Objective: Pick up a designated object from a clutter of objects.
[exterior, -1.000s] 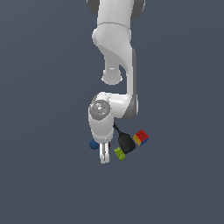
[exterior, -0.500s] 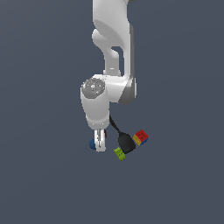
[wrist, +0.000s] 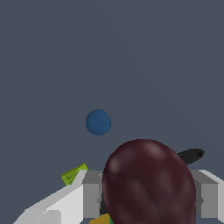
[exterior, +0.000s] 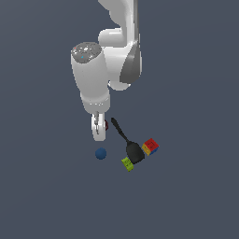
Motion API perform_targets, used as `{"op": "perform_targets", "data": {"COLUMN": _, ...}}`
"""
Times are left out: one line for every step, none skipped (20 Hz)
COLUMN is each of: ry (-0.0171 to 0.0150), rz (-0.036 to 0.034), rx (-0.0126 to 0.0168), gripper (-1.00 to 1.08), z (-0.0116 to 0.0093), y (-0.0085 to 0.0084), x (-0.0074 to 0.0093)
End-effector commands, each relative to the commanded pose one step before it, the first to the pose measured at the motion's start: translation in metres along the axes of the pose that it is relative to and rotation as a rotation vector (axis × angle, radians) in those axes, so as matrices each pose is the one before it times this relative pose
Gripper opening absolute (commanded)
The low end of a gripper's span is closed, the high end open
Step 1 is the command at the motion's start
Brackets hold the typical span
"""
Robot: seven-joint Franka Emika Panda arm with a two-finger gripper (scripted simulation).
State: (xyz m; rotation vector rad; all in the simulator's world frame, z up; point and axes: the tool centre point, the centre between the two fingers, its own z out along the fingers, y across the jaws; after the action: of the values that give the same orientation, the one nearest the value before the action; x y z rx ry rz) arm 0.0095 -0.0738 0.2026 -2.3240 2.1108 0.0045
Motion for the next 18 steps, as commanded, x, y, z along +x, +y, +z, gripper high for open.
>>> {"op": "perform_targets", "data": {"ry": 0.00004, "rz": 0.0004, "rx": 0.0006, "gripper": -1.0, "z": -0.0248, "y": 0.01062, "x": 0.00487}}
{"op": "perform_targets", "data": {"ry": 0.00044, "rz": 0.00019, "rx": -0.0001, "gripper": -1.0, "z": -0.01007, "y": 0.00419, "x": 0.00195}}
{"op": "perform_targets", "data": {"ry": 0.0, "rz": 0.0, "rx": 0.0, "gripper": -1.0, "z": -0.01026, "y": 0.00425, "x": 0.002}}
{"op": "perform_targets", "data": {"ry": 0.00062, "rz": 0.00028, "rx": -0.00013, "gripper": -1.0, "z": -0.0105, "y": 0.00432, "x": 0.00204}}
{"op": "perform_targets", "data": {"ry": 0.0, "rz": 0.0, "rx": 0.0, "gripper": -1.0, "z": -0.01074, "y": 0.0044, "x": 0.00211}}
{"op": "perform_targets", "data": {"ry": 0.00063, "rz": 0.00025, "rx": -0.00011, "gripper": -1.0, "z": -0.01108, "y": 0.00451, "x": 0.00214}}
{"op": "perform_targets", "data": {"ry": 0.0, "rz": 0.0, "rx": 0.0, "gripper": -1.0, "z": -0.01108, "y": 0.00449, "x": 0.00219}}
{"op": "perform_targets", "data": {"ry": 0.00064, "rz": 0.00023, "rx": -0.00009, "gripper": -1.0, "z": -0.0109, "y": 0.00437, "x": 0.00207}}
{"op": "perform_targets", "data": {"ry": 0.0, "rz": 0.0, "rx": 0.0, "gripper": -1.0, "z": -0.01062, "y": 0.00424, "x": 0.00209}}
{"op": "perform_targets", "data": {"ry": 0.0, "rz": 0.0, "rx": 0.0, "gripper": -1.0, "z": -0.01038, "y": 0.00412, "x": 0.00204}}
{"op": "perform_targets", "data": {"ry": 0.00066, "rz": 0.00017, "rx": -0.00008, "gripper": -1.0, "z": -0.0102, "y": 0.00398, "x": 0.00186}}
{"op": "perform_targets", "data": {"ry": 0.0, "rz": 0.0, "rx": 0.0, "gripper": -1.0, "z": -0.00988, "y": 0.00384, "x": 0.00194}}
{"op": "perform_targets", "data": {"ry": 0.0, "rz": 0.0, "rx": 0.0, "gripper": -1.0, "z": -0.0096, "y": 0.0037, "x": 0.00188}}
{"op": "perform_targets", "data": {"ry": 0.0, "rz": 0.0, "rx": 0.0, "gripper": -1.0, "z": -0.00927, "y": 0.00355, "x": 0.00181}}
{"op": "perform_targets", "data": {"ry": 0.0, "rz": 0.0, "rx": 0.0, "gripper": -1.0, "z": -0.0089, "y": 0.00338, "x": 0.00173}}
{"op": "perform_targets", "data": {"ry": 0.0, "rz": 0.0, "rx": 0.0, "gripper": -1.0, "z": -0.00851, "y": 0.0032, "x": 0.00165}}
{"op": "perform_targets", "data": {"ry": 0.00061, "rz": -0.00032, "rx": 0.00001, "gripper": -1.0, "z": -0.00822, "y": 0.00295, "x": 0.00119}}
{"op": "perform_targets", "data": {"ry": 0.0, "rz": 0.0, "rx": 0.0, "gripper": -1.0, "z": -0.00769, "y": 0.00278, "x": 0.0015}}
